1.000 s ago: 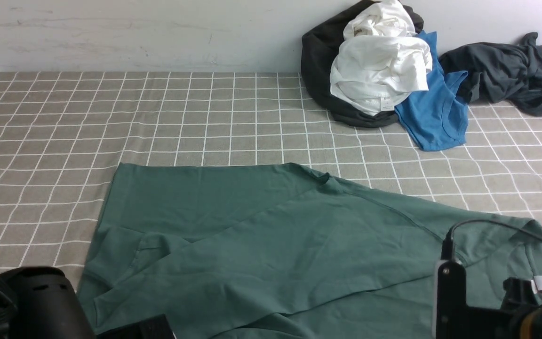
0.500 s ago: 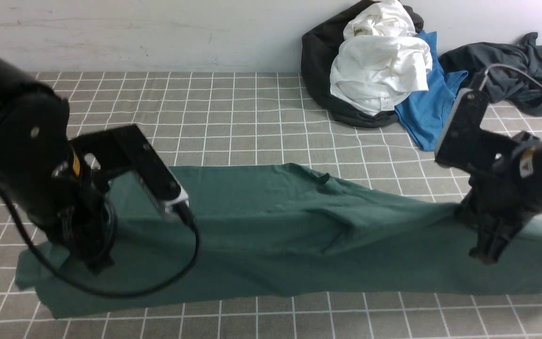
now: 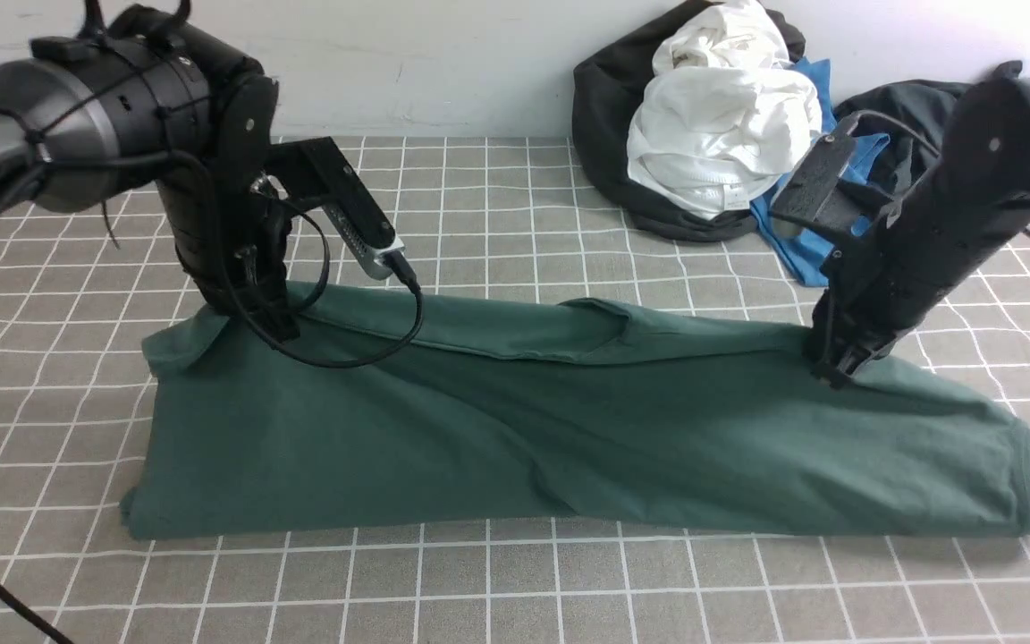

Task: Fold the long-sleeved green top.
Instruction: Use both arms to drag the lower edge of the fabric forward and fold it over the upper edge, then use the right arm to clamp the right edge of the fabric, then use the right arm to drag the right edge of the fabric to the left and folds it over the left edge

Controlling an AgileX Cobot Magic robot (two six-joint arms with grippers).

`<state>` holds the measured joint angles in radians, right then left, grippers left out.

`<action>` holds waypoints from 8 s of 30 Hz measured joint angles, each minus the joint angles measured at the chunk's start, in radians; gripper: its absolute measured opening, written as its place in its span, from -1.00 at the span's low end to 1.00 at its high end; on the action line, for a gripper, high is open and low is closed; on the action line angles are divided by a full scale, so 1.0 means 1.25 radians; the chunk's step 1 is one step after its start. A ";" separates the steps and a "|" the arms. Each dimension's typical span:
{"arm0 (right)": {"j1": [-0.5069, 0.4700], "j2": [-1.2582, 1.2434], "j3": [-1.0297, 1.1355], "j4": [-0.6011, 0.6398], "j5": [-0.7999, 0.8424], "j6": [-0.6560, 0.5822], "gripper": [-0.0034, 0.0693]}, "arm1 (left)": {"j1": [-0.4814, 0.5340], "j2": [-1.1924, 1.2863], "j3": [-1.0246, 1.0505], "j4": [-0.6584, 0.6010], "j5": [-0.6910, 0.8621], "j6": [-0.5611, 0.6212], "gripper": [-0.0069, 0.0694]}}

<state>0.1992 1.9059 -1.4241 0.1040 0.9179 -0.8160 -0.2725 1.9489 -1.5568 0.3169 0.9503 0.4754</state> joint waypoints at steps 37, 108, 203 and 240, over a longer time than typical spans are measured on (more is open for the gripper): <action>0.234 0.140 -0.052 0.169 -0.196 0.216 0.21 | -0.089 -0.071 -0.013 0.069 0.162 -0.471 -0.13; 0.027 -0.033 -0.199 0.022 0.157 0.455 -0.94 | -0.090 -0.512 0.360 -0.133 0.109 -0.351 -0.61; 0.335 0.326 -0.654 0.297 0.214 0.497 0.22 | -0.090 -0.784 0.513 -0.149 -0.030 -0.346 -0.61; 0.449 0.330 -0.676 0.125 0.263 0.520 -0.60 | -0.090 -0.866 0.513 -0.157 -0.007 -0.346 -0.61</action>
<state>0.7600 2.3187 -2.2690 0.2608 1.2471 -0.1658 -0.3845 0.8663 -0.9154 0.1208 0.9410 0.0430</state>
